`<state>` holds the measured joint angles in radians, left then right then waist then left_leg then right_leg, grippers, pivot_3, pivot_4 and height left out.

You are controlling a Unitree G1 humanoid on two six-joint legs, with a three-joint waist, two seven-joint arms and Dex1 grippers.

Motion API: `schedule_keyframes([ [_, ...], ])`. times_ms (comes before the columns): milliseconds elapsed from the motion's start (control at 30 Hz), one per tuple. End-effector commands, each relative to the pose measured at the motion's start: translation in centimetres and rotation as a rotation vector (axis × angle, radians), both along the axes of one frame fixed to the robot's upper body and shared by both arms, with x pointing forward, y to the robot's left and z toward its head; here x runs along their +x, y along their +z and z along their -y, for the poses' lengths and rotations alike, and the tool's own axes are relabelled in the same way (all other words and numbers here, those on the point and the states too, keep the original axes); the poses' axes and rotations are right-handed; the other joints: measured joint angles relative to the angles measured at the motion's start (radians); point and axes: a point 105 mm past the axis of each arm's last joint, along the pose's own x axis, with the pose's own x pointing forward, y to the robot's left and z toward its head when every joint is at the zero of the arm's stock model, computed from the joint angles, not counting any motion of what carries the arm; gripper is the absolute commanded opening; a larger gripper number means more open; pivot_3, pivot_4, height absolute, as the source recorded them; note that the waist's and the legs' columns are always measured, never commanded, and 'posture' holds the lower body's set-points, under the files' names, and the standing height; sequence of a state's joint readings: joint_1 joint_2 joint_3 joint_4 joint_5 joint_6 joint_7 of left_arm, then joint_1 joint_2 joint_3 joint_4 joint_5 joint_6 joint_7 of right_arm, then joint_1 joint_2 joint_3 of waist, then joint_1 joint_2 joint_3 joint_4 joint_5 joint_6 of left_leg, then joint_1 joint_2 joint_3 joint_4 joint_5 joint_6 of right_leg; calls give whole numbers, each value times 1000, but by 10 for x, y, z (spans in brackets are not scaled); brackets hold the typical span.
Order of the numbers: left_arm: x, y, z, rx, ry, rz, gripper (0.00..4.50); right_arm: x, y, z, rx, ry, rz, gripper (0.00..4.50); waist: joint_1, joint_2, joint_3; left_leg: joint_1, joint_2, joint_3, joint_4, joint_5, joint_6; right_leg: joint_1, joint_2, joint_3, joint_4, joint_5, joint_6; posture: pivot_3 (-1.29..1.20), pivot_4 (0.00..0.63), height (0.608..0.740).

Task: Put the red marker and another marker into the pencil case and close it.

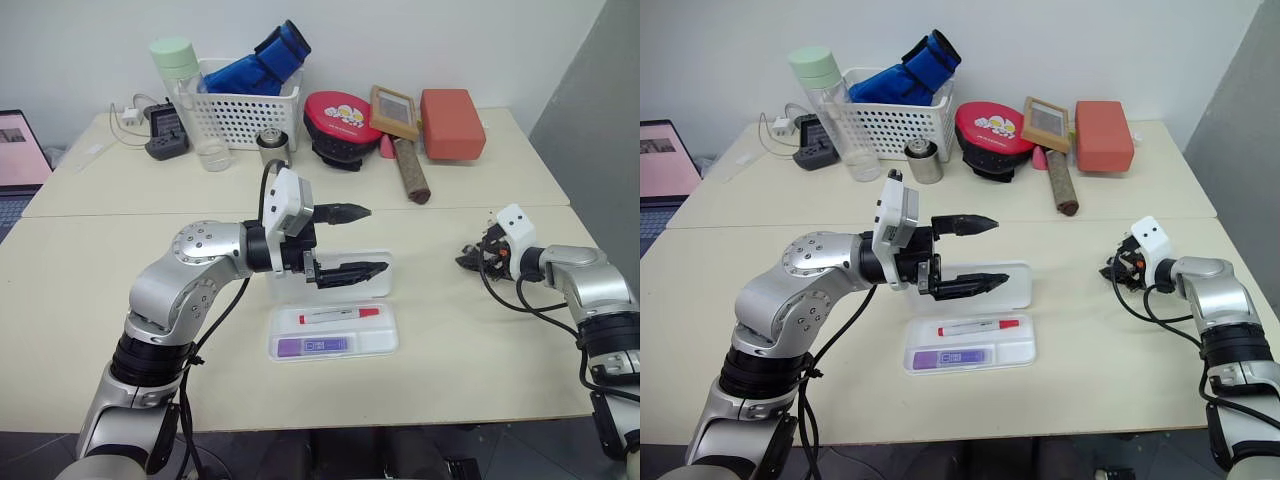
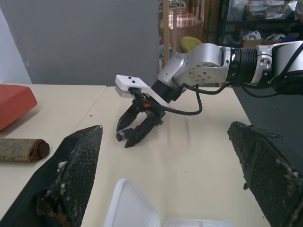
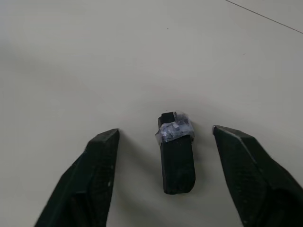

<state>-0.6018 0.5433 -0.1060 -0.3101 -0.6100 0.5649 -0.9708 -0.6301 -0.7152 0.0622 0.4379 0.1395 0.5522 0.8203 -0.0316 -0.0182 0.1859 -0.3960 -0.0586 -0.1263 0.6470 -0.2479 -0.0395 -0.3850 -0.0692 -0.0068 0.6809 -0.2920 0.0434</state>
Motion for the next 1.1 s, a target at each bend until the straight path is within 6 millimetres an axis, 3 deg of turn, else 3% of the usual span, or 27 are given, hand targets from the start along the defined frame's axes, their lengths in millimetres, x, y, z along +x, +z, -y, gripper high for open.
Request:
schedule_keyframes([
  [33, -3, 12, 1, -10, 1, 66, 4500, -1, 3, 5, 1, -24, -16, 2063, 0, 0, 0, 0, 0, 0, 0, 0, 0, 0, 0, 0, 0, 0, 0, 0, 150, 740],
  [267, -2, 12, -2, 5, 5, 72, 4500, -5, 6, 11, 4, -41, -20, 452, 1, 0, 0, 0, 0, 0, 0, 0, 0, 0, 0, 0, 0, 0, 0, 0, 150, 740],
  [400, -2, 8, -7, 36, 1, 66, 4500, -7, 23, 6, 20, 0, 39, 308, 1, 0, 0, 0, 0, 0, 0, 0, 0, 0, 0, 0, 0, 0, 0, 0, 150, 740],
  [567, -9, 1, -26, 121, -14, 55, 4500, -39, 54, -37, 27, 334, 157, 308, -1, 0, 0, -1, 0, -1, 0, 0, 0, -1, 0, 0, 0, 0, 0, 0, 150, 740],
  [667, -22, -5, -45, 200, -35, 18, 4500, -91, 77, -91, 102, 684, 161, 308, -6, 1, 0, -1, 2, -1, -1, 0, 0, -1, 1, 0, 0, 0, 0, 0, 150, 740],
  [733, -37, -13, -57, 275, -74, -23, 4500, -119, 71, -119, 91, 842, 114, 308, -10, 1, 1, -1, 2, -2, -1, -2, 3, -2, 1, 0, 0, 0, 0, 0, 150, 740],
  [800, -47, -18, -66, 330, -101, -49, 4500, -129, 58, -133, 47, 898, 86, 308, -9, 1, 0, 0, 4, -3, -1, -2, 4, -1, 1, -1, 0, -1, -1, 0, 150, 740],
  [967, -53, -16, -74, 367, -101, -52, 4500, -142, 41, -162, 35, 988, 58, 308, 6, 1, 0, 0, 1, -4, 0, -2, 4, 1, 1, -3, 0, 0, -1, 0, 150, 740],
  [1100, -55, -15, -75, 370, -96, -50, 4500, -129, 15, -166, -44, 957, 26, 308, 6, 0, 0, -1, -1, -4, 0, -2, 4, 0, 0, -2, -1, 0, 0, 0, 150, 740],
])
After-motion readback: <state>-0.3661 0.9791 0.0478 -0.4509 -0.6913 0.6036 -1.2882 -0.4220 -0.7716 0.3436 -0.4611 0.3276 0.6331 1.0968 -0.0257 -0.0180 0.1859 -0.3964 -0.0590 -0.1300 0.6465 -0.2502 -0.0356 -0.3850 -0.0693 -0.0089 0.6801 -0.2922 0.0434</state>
